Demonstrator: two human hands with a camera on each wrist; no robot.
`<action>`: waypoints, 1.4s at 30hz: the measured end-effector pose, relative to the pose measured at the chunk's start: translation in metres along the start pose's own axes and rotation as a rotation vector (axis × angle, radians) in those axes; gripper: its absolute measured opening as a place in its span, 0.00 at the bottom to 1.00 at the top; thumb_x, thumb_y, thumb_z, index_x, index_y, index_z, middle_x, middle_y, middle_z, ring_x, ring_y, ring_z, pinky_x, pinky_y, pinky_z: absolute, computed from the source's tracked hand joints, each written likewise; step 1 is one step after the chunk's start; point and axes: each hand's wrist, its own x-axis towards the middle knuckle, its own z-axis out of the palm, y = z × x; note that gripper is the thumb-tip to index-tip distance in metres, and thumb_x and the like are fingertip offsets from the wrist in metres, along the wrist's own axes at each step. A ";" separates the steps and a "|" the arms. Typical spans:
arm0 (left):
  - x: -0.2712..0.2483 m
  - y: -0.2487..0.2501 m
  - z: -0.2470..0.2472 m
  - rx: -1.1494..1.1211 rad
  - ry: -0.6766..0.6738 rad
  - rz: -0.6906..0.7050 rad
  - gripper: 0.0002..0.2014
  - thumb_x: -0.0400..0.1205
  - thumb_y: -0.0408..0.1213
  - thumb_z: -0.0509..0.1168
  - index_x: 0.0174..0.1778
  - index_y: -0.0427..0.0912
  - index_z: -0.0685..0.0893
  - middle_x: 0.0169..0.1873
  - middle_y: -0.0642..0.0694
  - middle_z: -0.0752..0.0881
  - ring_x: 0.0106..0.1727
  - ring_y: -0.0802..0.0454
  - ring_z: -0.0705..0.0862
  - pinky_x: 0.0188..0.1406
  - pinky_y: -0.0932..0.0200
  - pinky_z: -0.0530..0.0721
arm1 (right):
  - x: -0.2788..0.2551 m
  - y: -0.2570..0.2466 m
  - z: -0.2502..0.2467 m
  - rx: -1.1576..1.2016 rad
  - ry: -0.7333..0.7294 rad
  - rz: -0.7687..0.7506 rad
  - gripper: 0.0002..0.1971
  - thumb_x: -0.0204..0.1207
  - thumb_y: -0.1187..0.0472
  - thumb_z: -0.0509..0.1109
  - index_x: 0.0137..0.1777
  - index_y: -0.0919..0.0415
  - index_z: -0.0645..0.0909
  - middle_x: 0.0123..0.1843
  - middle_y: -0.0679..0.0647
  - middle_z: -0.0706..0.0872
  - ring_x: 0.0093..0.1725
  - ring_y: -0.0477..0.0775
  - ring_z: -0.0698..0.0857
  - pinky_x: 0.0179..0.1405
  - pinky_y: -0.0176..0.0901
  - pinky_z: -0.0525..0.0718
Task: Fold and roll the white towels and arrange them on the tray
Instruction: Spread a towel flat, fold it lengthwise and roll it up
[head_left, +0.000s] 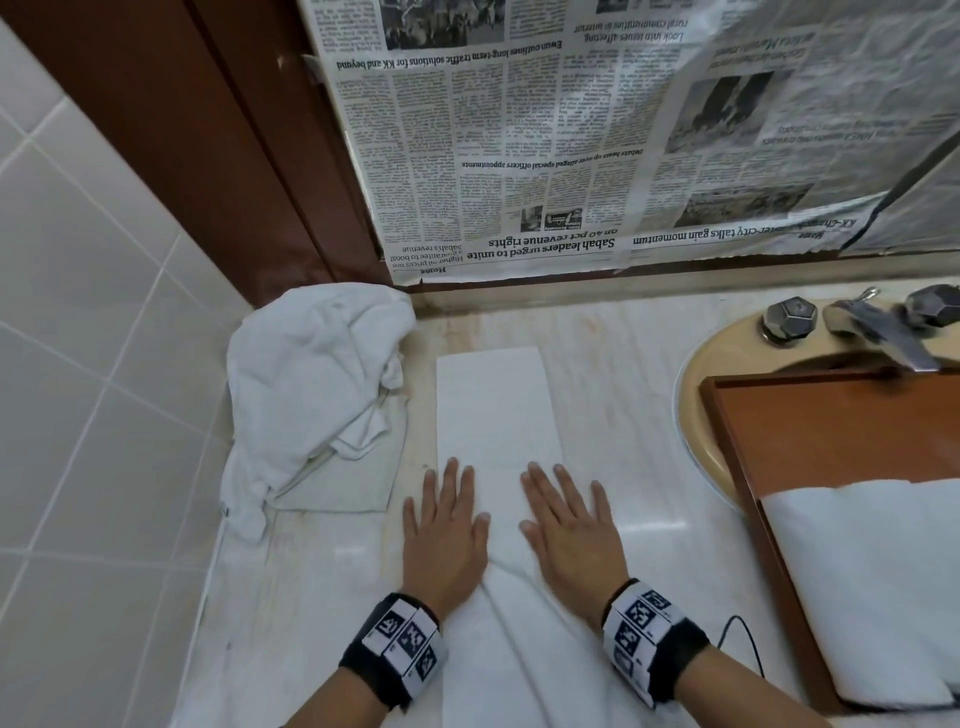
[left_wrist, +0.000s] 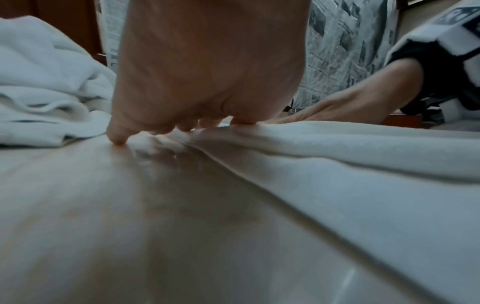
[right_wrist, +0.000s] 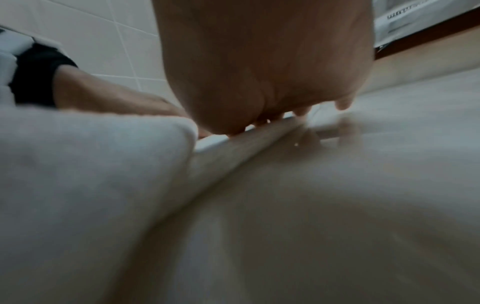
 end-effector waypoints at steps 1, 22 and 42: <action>-0.001 -0.002 -0.001 0.006 0.002 0.003 0.35 0.81 0.59 0.26 0.88 0.55 0.36 0.84 0.58 0.29 0.86 0.50 0.30 0.84 0.40 0.37 | -0.001 0.005 -0.002 0.006 -0.003 0.031 0.29 0.88 0.44 0.46 0.86 0.53 0.61 0.86 0.46 0.61 0.85 0.54 0.62 0.77 0.65 0.57; 0.032 0.023 -0.022 -0.257 0.233 0.145 0.26 0.83 0.53 0.51 0.72 0.49 0.82 0.76 0.50 0.78 0.75 0.43 0.72 0.72 0.42 0.74 | 0.013 0.068 -0.064 0.445 -0.003 0.065 0.25 0.87 0.45 0.55 0.80 0.55 0.68 0.77 0.50 0.73 0.75 0.55 0.73 0.72 0.52 0.71; 0.003 -0.011 -0.022 -0.406 0.234 0.206 0.11 0.84 0.30 0.63 0.55 0.43 0.90 0.56 0.44 0.82 0.54 0.46 0.84 0.55 0.62 0.75 | -0.108 -0.041 -0.056 0.520 0.079 0.201 0.05 0.79 0.57 0.67 0.46 0.58 0.79 0.37 0.50 0.85 0.38 0.53 0.84 0.41 0.50 0.84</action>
